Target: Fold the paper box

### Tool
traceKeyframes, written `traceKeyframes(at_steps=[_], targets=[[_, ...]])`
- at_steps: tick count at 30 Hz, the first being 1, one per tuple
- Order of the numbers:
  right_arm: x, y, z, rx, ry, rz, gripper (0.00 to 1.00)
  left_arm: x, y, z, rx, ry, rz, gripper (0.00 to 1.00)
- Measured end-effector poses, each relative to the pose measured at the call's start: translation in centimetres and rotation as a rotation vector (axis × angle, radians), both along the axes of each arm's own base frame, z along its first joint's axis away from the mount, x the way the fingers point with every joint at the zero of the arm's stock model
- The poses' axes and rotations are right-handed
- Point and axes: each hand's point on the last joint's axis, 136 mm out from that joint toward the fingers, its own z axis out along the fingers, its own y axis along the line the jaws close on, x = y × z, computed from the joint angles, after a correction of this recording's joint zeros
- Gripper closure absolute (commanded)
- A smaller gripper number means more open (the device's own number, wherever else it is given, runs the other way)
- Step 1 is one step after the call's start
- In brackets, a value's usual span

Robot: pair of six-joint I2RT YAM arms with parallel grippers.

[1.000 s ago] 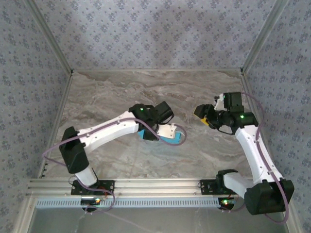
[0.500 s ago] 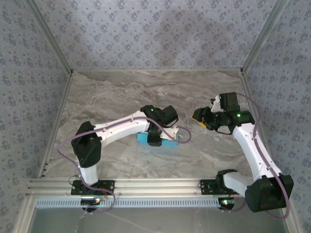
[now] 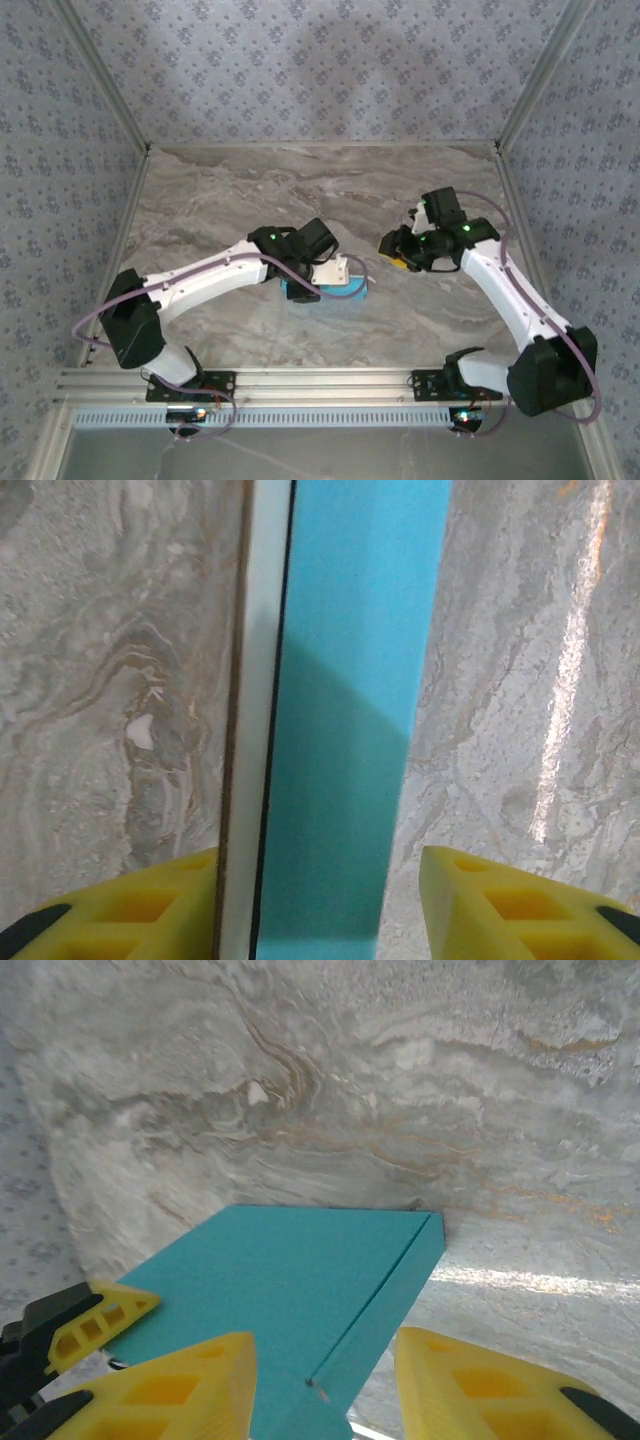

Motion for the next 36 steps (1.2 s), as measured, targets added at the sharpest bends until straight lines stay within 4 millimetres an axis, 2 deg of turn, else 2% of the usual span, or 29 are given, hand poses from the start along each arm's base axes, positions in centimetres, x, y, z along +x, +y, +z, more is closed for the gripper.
traceKeyframes(at_steps=[3, 8, 13, 18, 22, 26, 36], targets=[[0.0, 0.6, -0.5, -0.061, 0.019, 0.027, 0.56, -0.4, 0.4, -1.0, 0.003, 0.007, 0.002, 0.52], [-0.4, 1.4, -0.2, -0.091, 0.03, 0.075, 0.54, -0.2, 0.9, -1.7, -0.015, -0.018, 0.011, 0.52], [-0.9, 1.2, -0.5, -0.131, 0.078, 0.109, 0.48, 1.0, 0.5, -1.3, -0.05, -0.051, 0.033, 0.53], [-1.3, 0.7, 0.1, -0.146, 0.094, 0.124, 0.47, 1.9, 0.1, -0.8, -0.067, -0.061, 0.046, 0.5], [-1.1, 0.4, 0.5, -0.15, 0.089, 0.13, 0.47, 2.4, -1.1, 0.9, -0.111, -0.078, 0.037, 0.46], [-1.0, 0.4, 0.6, -0.152, 0.085, 0.133, 0.48, 2.8, -1.7, 2.1, -0.138, -0.088, 0.03, 0.46], [-0.2, 1.1, 0.3, -0.132, 0.094, 0.15, 0.53, 2.8, -1.1, 1.2, -0.108, -0.066, 0.028, 0.49]])
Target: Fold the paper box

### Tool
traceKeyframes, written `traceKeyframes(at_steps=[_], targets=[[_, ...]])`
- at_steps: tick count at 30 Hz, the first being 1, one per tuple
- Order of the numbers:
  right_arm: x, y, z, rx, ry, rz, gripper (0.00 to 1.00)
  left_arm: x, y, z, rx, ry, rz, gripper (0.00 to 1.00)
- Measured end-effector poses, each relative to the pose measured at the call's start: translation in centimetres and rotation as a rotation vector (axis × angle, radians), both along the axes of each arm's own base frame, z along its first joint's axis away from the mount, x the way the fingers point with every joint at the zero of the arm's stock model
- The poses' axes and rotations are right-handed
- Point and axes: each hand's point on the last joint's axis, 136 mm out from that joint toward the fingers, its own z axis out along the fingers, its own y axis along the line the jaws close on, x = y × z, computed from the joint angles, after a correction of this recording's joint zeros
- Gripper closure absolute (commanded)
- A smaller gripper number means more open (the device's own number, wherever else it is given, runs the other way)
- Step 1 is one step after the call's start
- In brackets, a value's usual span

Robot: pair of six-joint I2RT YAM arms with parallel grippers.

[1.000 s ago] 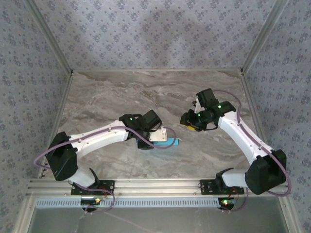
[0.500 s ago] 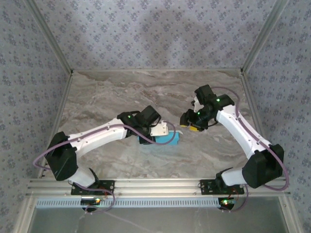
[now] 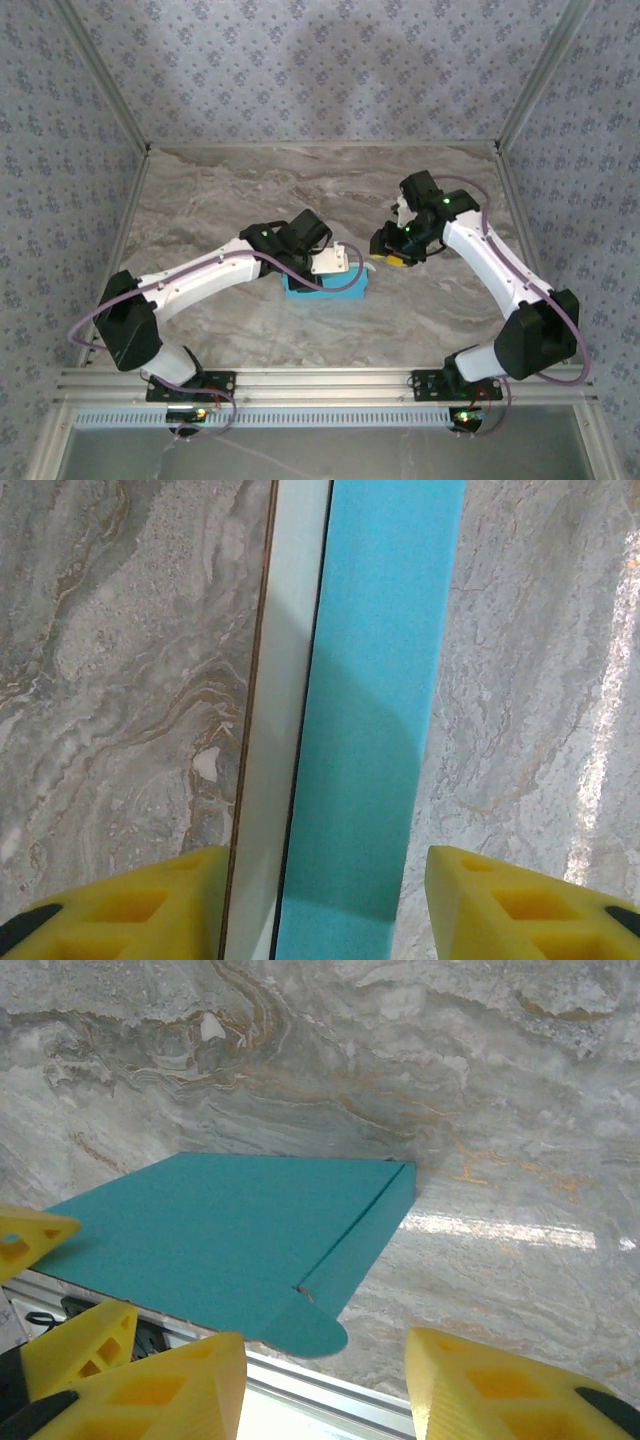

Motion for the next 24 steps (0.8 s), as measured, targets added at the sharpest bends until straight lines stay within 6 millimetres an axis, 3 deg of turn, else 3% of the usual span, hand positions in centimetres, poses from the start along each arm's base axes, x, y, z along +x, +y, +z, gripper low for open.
traceKeyframes(at_steps=[9, 19, 24], targets=[[0.0, 1.0, -0.9, 0.007, 0.029, 0.023, 0.53, -0.7, 0.9, -1.8, 0.037, 0.03, 0.0, 0.51], [-1.0, 3.6, -0.4, 0.086, 0.069, 0.052, 0.49, -0.7, 0.9, -1.9, 0.039, 0.031, 0.0, 0.52], [-1.6, 3.6, -0.5, 0.095, 0.085, 0.048, 0.49, -0.7, 0.9, -1.9, 0.038, 0.03, 0.0, 0.52]])
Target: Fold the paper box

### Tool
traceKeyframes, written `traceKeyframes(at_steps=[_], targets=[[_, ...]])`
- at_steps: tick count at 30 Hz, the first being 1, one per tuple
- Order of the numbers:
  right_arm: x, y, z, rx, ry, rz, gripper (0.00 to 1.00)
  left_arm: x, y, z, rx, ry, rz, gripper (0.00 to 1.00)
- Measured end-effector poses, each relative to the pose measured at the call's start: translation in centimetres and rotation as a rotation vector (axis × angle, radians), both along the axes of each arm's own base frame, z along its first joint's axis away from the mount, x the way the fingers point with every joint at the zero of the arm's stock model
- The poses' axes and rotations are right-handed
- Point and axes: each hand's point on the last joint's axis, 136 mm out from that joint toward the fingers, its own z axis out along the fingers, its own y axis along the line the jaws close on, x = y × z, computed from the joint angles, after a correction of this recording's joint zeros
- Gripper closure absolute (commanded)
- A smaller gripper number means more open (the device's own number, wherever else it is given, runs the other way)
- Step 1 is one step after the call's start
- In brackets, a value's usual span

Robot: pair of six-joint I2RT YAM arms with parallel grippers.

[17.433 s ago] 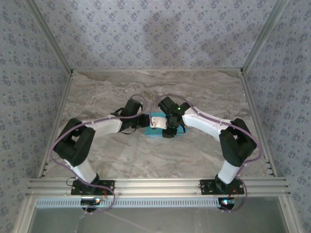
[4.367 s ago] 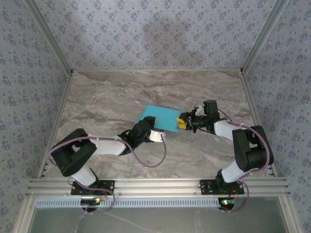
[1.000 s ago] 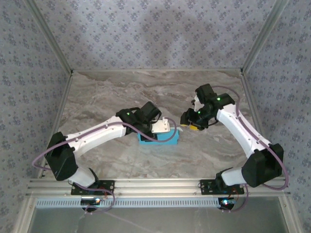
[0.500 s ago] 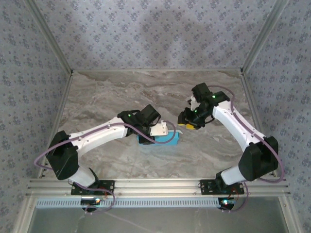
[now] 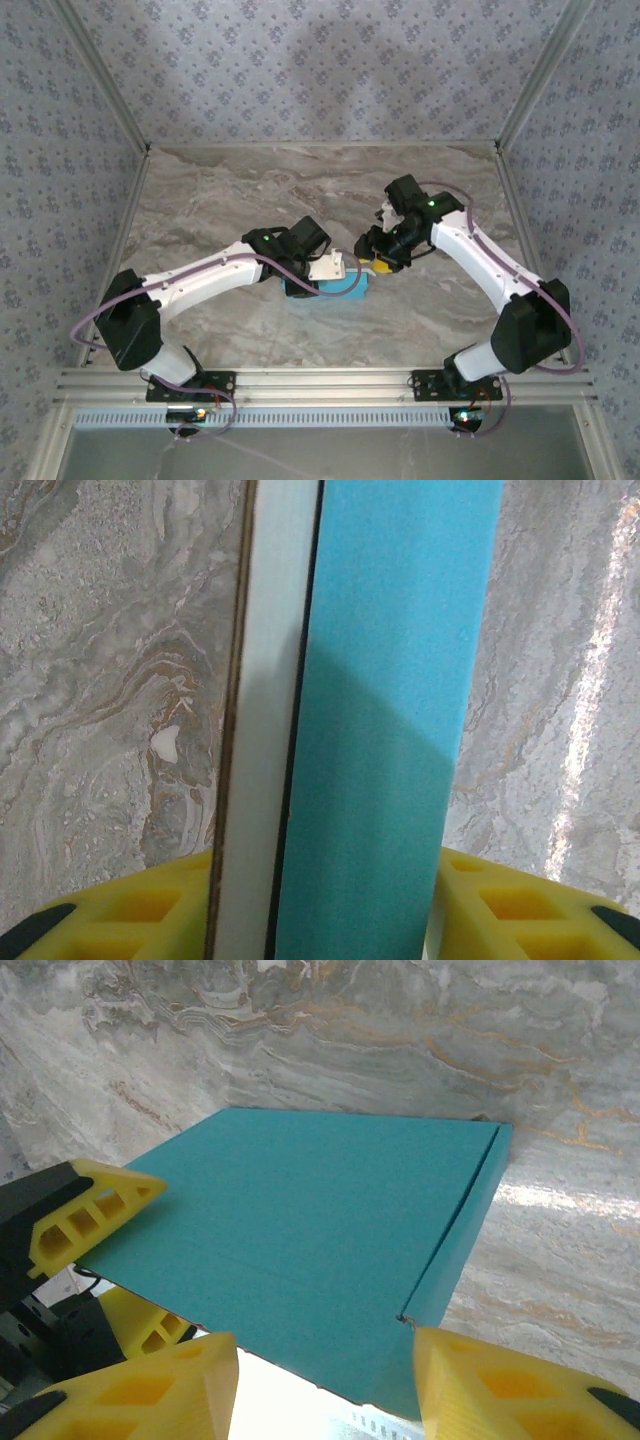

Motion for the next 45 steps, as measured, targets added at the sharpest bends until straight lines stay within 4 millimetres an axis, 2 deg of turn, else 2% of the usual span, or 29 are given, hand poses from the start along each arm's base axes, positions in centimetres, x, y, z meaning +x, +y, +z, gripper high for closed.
traceKeyframes(at_steps=[11, 25, 30, 38, 45], targets=[[-1.1, 0.2, -0.3, 0.029, 0.046, -0.001, 0.49, 0.0, 0.0, 0.0, -0.002, -0.001, 0.0, 0.52], [-1.9, 2.2, 0.5, 0.098, 0.072, 0.004, 0.49, -0.2, -0.2, -1.3, 0.022, 0.033, -0.005, 0.56], [-1.8, 2.0, 0.5, 0.09, 0.073, -0.003, 0.49, -0.2, -0.1, -1.3, 0.019, 0.043, -0.005, 0.61], [-1.7, 0.2, -0.3, 0.026, 0.08, -0.026, 0.49, 0.1, 0.0, -1.2, 0.006, 0.056, 0.005, 0.65], [-1.3, 0.2, -0.3, 0.031, 0.063, -0.026, 0.5, 0.1, -0.6, -1.2, -0.006, 0.074, 0.0, 0.68]])
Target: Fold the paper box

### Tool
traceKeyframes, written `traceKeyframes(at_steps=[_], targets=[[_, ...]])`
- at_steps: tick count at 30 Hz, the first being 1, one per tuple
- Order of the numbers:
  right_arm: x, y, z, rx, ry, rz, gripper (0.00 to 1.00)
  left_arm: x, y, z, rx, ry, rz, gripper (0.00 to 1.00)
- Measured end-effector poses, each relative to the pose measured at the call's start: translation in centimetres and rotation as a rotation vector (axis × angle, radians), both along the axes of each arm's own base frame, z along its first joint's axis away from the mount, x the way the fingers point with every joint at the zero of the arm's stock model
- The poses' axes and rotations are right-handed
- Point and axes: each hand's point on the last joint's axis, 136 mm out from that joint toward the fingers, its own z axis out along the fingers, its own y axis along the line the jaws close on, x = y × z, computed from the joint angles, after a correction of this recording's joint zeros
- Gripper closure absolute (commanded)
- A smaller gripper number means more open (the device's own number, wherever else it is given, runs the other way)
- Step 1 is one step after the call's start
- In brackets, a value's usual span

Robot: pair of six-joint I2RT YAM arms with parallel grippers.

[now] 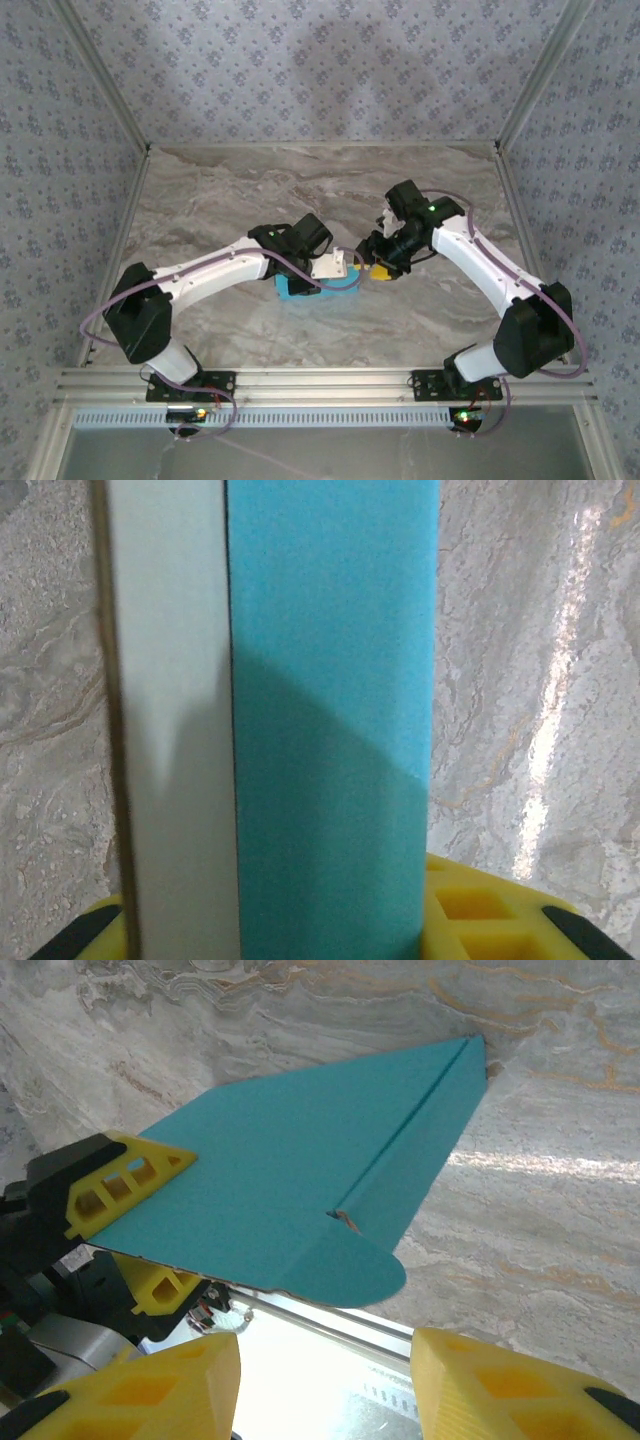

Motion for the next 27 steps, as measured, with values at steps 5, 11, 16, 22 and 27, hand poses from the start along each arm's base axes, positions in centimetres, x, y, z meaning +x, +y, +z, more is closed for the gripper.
traceKeyframes(at_steps=[5, 11, 16, 22, 27], targets=[[0.4, -0.4, 0.0, -0.012, -0.01, 0.015, 0.5, 0.0, -0.1, 0.0, -0.001, 0.004, -0.002, 0.69], [2.4, -1.5, 1.2, -0.066, -0.103, 0.027, 0.49, -0.1, -0.1, 0.0, -0.003, 0.007, -0.011, 0.7], [3.0, -1.7, 0.4, -0.095, -0.116, 0.056, 0.49, -0.1, -0.2, 0.0, -0.009, 0.016, -0.019, 0.71], [2.2, -1.0, -0.5, -0.071, -0.088, 0.08, 0.49, 0.0, -0.6, 0.1, -0.014, 0.024, -0.024, 0.71], [2.0, -0.2, -0.6, -0.034, -0.075, 0.077, 0.49, -0.1, -0.5, 0.0, -0.012, 0.028, -0.032, 0.72]])
